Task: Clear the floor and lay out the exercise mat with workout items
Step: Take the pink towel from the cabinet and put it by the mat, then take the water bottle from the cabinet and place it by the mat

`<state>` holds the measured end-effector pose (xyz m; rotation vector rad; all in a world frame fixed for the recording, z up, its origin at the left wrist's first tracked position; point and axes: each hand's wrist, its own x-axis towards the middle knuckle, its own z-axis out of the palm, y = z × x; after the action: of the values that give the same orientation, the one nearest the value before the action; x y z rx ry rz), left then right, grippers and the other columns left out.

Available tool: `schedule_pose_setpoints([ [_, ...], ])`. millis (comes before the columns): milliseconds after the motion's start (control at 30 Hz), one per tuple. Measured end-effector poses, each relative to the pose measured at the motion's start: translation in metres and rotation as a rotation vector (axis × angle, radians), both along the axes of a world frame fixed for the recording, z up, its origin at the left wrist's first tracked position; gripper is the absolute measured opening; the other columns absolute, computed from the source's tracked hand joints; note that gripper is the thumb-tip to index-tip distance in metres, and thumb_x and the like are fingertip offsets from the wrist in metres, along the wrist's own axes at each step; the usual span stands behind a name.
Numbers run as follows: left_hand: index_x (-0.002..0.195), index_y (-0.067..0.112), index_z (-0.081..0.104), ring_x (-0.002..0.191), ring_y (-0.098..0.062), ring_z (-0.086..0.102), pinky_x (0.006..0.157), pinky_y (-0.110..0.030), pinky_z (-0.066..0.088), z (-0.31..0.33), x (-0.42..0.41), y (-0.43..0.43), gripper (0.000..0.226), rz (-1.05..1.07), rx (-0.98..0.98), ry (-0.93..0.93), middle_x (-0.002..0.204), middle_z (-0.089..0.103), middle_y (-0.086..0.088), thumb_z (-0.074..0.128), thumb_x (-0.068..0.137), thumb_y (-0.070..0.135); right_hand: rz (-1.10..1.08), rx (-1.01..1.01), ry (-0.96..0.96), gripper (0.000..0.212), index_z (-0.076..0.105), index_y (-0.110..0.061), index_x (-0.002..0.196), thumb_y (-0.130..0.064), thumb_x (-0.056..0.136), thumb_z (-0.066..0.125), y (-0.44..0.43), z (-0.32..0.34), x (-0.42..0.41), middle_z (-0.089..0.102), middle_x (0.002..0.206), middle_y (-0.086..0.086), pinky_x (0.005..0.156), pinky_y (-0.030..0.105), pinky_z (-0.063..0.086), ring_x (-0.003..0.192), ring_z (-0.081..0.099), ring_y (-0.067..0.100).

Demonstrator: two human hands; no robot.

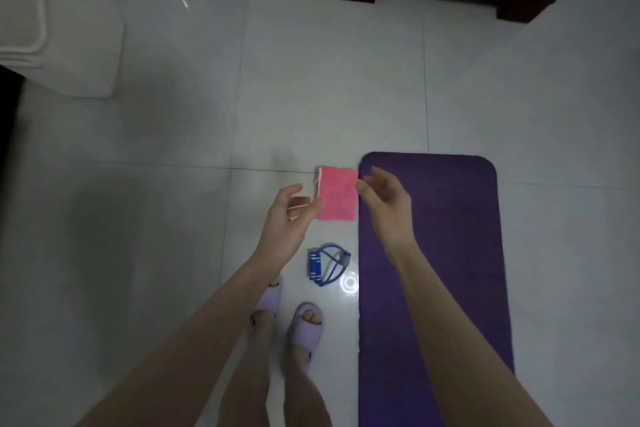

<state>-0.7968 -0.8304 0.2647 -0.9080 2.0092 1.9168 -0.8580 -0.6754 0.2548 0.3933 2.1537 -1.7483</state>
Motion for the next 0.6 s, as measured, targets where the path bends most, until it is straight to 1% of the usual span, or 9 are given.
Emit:
schedule_pose_setpoints([
  [67, 0.121, 0.019, 0.049, 0.088, 0.001, 0.057, 0.067, 0.0, 0.04, 0.049, 0.018, -0.004, 0.041, 0.036, 0.013, 0.025, 0.107, 0.06, -0.003, 0.066, 0.085, 0.027, 0.037, -0.016, 0.001, 0.04, 0.055, -0.017, 0.124, -0.019, 0.086, 0.069, -0.004, 0.05, 0.017, 0.064, 0.111, 0.002, 0.086, 0.019, 0.047, 0.102, 0.061, 0.012],
  [167, 0.118, 0.021, 0.05, 0.094, -0.005, 0.059, 0.071, -0.002, 0.042, 0.108, 0.047, -0.008, 0.04, 0.092, 0.01, 0.093, 0.108, 0.061, -0.005, 0.068, 0.083, 0.026, 0.055, -0.038, 0.045, 0.039, 0.056, -0.013, 0.124, -0.016, 0.087, 0.068, -0.013, 0.111, 0.038, 0.065, 0.111, 0.004, 0.089, 0.025, 0.048, 0.103, 0.062, 0.014],
  [267, 0.12, 0.018, 0.051, 0.095, -0.002, 0.058, 0.072, -0.002, 0.042, 0.149, 0.078, -0.017, 0.042, 0.151, 0.005, 0.138, 0.108, 0.061, -0.004, 0.069, 0.083, 0.024, 0.091, -0.062, 0.074, 0.037, 0.057, -0.01, 0.122, -0.015, 0.086, 0.067, -0.029, 0.156, 0.058, 0.065, 0.11, 0.006, 0.091, 0.027, 0.048, 0.102, 0.062, 0.015],
  [367, 0.123, 0.016, 0.051, 0.096, 0.0, 0.057, 0.07, 0.0, 0.041, 0.172, 0.102, -0.03, 0.046, 0.185, -0.034, 0.16, 0.109, 0.061, -0.002, 0.07, 0.082, 0.023, 0.13, -0.075, 0.103, 0.034, 0.058, -0.015, 0.119, -0.016, 0.086, 0.067, -0.048, 0.179, 0.072, 0.064, 0.11, 0.005, 0.087, 0.022, 0.049, 0.098, 0.062, 0.011],
  [433, 0.123, 0.016, 0.051, 0.096, 0.0, 0.057, 0.071, -0.001, 0.042, 0.188, 0.122, -0.049, 0.047, 0.238, -0.054, 0.182, 0.11, 0.061, -0.003, 0.071, 0.081, 0.022, 0.162, -0.091, 0.125, 0.032, 0.058, -0.018, 0.117, -0.017, 0.086, 0.067, -0.07, 0.194, 0.085, 0.064, 0.108, 0.003, 0.076, 0.014, 0.049, 0.093, 0.062, 0.007],
  [467, 0.123, 0.016, 0.051, 0.096, 0.001, 0.057, 0.071, -0.001, 0.043, 0.194, 0.13, -0.059, 0.046, 0.264, -0.06, 0.193, 0.111, 0.061, -0.003, 0.071, 0.081, 0.021, 0.174, -0.094, 0.127, 0.032, 0.058, -0.018, 0.117, -0.018, 0.087, 0.067, -0.079, 0.2, 0.09, 0.064, 0.108, 0.002, 0.071, 0.012, 0.048, 0.092, 0.062, 0.007],
  [500, 0.122, 0.016, 0.051, 0.095, 0.002, 0.057, 0.072, -0.002, 0.043, 0.198, 0.133, -0.065, 0.046, 0.281, -0.066, 0.199, 0.11, 0.061, -0.003, 0.072, 0.081, 0.02, 0.186, -0.093, 0.134, 0.033, 0.058, -0.017, 0.118, -0.019, 0.087, 0.067, -0.086, 0.203, 0.093, 0.064, 0.107, 0.002, 0.072, 0.012, 0.047, 0.093, 0.062, 0.007],
  [600, 0.119, 0.019, 0.051, 0.093, 0.003, 0.057, 0.07, -0.001, 0.042, 0.214, 0.16, -0.095, 0.045, 0.345, -0.082, 0.236, 0.108, 0.061, -0.003, 0.072, 0.08, 0.018, 0.24, -0.126, 0.137, 0.036, 0.056, -0.013, 0.122, -0.018, 0.088, 0.066, -0.12, 0.22, 0.115, 0.063, 0.107, 0.002, 0.08, 0.017, 0.045, 0.095, 0.06, 0.009],
])
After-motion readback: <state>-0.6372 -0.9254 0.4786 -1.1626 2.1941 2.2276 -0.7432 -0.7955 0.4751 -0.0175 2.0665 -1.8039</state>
